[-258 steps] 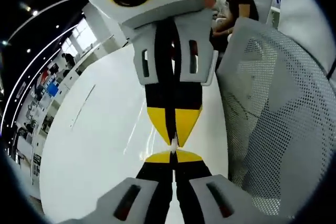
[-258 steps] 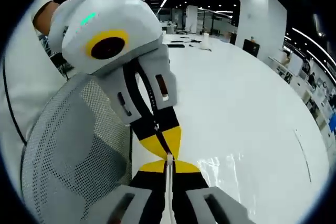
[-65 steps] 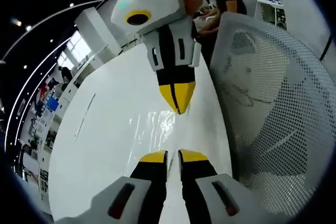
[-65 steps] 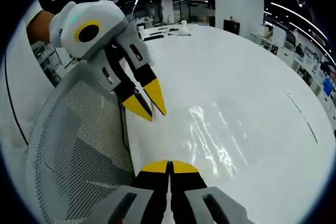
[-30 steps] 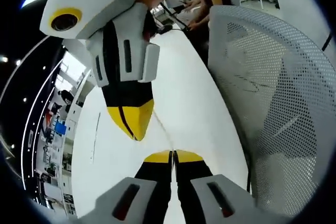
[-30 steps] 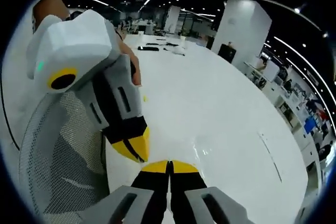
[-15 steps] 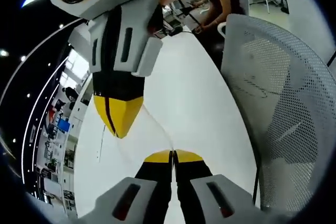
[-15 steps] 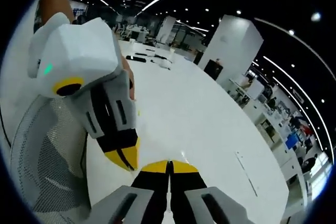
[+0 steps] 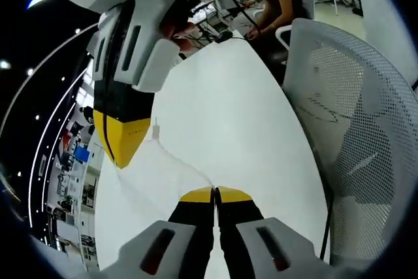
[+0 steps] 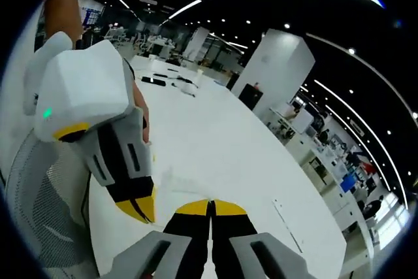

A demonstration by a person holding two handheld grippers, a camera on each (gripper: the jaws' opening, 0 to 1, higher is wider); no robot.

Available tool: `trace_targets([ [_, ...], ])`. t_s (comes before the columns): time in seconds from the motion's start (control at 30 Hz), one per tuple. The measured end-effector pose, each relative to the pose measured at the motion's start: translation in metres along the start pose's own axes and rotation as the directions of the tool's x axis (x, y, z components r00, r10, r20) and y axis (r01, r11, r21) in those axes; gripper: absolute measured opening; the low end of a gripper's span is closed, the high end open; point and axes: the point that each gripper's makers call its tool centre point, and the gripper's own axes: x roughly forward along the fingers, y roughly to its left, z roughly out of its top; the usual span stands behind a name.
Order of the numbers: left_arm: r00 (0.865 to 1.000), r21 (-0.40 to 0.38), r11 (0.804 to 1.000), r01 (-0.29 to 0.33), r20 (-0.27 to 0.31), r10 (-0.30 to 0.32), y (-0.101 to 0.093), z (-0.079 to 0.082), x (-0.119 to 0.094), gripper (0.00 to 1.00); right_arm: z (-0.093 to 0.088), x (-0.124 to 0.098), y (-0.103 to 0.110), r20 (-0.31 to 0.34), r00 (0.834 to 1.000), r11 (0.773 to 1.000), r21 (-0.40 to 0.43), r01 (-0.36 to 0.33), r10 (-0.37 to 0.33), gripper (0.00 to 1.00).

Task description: Open the resealable bag by pulling the two sides of the seal apart until the entire bag opening is separated and visibly accessible.

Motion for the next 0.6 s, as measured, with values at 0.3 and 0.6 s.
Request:
trace_targets([
  [0.3, 0.993, -0.094, 0.989, -0.114, -0.034, 0.112, 0.021, -0.009, 0.0, 0.0, -0.005, -0.002, -0.021, -0.01, 0.998, 0.996, 0.059, 0.069, -0.069, 0.0],
  [0.6, 0.989, -0.118, 0.982, -0.149, -0.027, 0.147, 0.03, -0.007, -0.002, 0.0, -0.005, -0.003, -0.035, -0.009, 0.993, 0.987, 0.108, 0.118, -0.118, 0.0],
])
